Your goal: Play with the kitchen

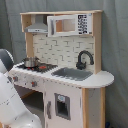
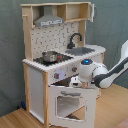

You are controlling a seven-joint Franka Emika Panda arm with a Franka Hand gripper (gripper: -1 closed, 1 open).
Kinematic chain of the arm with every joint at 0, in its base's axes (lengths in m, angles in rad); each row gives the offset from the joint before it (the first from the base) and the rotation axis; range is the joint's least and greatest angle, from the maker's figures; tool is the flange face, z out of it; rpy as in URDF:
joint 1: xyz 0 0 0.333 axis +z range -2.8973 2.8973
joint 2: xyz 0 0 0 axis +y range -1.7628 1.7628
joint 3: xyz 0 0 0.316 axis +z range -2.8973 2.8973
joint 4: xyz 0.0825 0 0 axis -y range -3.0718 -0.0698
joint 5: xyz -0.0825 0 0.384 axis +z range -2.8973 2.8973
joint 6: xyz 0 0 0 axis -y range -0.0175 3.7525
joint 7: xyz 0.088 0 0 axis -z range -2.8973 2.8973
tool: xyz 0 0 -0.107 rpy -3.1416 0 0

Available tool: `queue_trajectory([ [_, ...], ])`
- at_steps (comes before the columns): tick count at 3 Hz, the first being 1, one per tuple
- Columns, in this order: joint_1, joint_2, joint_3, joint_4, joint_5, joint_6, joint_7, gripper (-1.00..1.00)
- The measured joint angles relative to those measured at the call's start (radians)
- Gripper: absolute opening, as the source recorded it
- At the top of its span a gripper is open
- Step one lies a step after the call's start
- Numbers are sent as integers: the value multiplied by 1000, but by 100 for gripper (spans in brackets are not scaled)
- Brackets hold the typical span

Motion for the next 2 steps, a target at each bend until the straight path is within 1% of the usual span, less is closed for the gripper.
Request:
queue_trajectory([
  [1,-19,-58,71,38,4,3,3,-100],
  [2,-18,-56,25,48,4,-27,26,-100],
])
